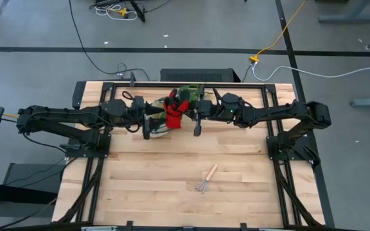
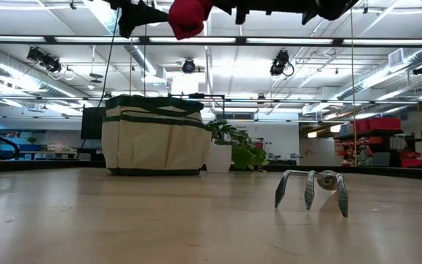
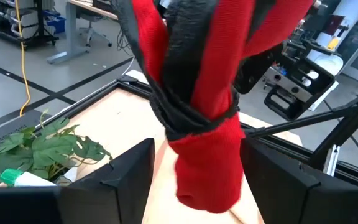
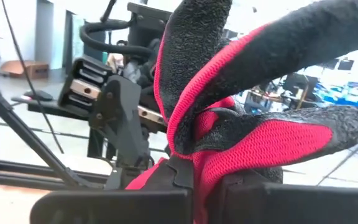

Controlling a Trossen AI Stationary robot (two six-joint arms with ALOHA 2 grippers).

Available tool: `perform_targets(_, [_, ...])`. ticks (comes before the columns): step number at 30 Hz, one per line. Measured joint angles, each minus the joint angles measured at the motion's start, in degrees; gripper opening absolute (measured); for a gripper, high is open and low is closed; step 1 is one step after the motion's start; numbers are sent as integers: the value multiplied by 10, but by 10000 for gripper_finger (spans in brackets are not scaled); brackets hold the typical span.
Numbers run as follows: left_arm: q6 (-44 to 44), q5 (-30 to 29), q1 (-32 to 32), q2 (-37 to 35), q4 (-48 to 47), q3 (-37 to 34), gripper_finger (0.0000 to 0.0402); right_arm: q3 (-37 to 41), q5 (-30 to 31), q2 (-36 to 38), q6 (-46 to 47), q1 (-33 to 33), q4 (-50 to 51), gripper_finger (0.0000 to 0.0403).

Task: Pick & Place Garden tools in Gardening bag
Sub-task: Put the red gloves into the gardening bag

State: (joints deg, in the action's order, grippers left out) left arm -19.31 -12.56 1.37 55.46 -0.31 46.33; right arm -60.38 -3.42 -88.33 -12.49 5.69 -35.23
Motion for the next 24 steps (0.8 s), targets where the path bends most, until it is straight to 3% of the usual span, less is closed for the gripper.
perform_targets(24, [3, 9, 1, 0, 10, 0, 243, -1, -59, -51, 30, -3, -84, 9])
